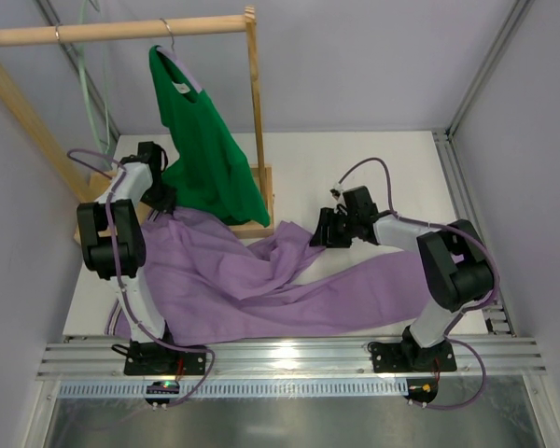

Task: Place the trousers on the hanger
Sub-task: Fold the trousers

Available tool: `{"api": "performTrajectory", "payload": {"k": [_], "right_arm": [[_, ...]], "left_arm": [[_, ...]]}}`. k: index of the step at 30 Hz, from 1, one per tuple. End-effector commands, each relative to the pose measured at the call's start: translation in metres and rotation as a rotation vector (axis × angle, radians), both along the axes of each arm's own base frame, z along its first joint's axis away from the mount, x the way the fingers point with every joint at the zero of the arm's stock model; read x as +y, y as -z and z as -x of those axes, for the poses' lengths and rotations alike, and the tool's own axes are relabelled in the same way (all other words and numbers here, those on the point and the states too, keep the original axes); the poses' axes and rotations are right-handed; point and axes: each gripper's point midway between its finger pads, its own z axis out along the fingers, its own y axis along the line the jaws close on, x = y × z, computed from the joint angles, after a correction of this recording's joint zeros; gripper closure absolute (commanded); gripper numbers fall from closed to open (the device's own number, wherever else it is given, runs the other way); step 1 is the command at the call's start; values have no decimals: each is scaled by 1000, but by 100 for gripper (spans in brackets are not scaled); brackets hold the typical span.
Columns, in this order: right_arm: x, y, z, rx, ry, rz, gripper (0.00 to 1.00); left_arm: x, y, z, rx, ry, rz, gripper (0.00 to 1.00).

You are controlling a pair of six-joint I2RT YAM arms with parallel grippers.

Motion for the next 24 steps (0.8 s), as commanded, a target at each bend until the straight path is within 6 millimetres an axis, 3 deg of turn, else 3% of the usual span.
{"api": "performTrajectory", "payload": {"k": [1, 4, 11, 14, 17, 21, 22, 24], "right_arm": [[1, 11, 4, 12, -5, 19, 46], [3, 8, 5, 6, -9, 10, 53], [7, 2, -1, 10, 11, -1, 96], [-4, -11, -5, -38, 61, 44, 96], [-33, -36, -12, -122, 166, 159, 96], [-65, -90, -17, -261, 287, 260, 96], [-65, -113, -16, -315, 298, 239, 96], [-57, -135, -11, -360, 287, 222, 96]], "left_arm": [[-2, -7, -3, -31, 13, 12, 100], [4, -19, -2, -62, 4, -16, 100], [12, -57, -1, -140, -9, -66, 100], [19, -74, 2, -150, -7, -109, 100], [27, -87, 8, -161, -10, -158, 100], [33, -94, 16, -170, -18, -196, 100], [34, -95, 18, -169, -18, -203, 100], [36, -98, 21, -174, -19, -221, 100]]}}
